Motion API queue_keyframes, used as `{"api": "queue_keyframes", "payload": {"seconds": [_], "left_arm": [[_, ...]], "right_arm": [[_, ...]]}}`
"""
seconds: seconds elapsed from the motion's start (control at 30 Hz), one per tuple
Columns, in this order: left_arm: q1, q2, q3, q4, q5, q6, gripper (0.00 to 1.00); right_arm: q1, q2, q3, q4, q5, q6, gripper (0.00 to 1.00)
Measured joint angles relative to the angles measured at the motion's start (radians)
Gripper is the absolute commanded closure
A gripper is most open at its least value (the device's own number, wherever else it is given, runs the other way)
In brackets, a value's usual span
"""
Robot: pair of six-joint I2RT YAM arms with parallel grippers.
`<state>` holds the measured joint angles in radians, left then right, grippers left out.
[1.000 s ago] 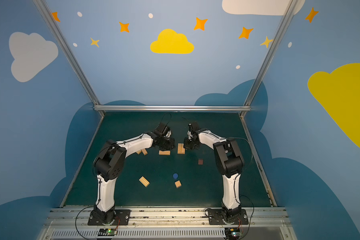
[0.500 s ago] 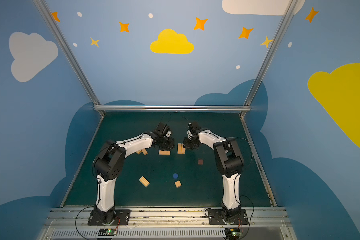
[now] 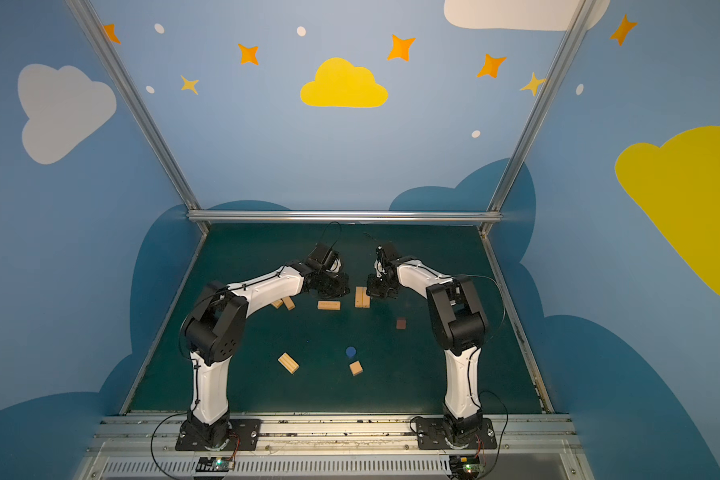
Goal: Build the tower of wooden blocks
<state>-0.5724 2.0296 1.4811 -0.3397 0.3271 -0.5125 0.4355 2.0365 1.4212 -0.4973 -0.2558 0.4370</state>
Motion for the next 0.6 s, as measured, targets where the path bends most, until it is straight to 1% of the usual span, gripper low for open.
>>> {"api": "queue_keyframes", "payload": {"seconds": [0.4, 0.6], "left_arm": [[0.0, -0.005, 0.0, -0.001, 0.0, 0.0, 0.94], [0.0, -0.063, 0.0, -0.014, -0.003, 0.003, 0.94]], "right_arm": [[0.0, 0.0, 0.0, -0.002, 0.001, 0.0, 1.0], [0.0, -0.007, 0.002, -0.023, 0.013, 0.0, 1.0]]}}
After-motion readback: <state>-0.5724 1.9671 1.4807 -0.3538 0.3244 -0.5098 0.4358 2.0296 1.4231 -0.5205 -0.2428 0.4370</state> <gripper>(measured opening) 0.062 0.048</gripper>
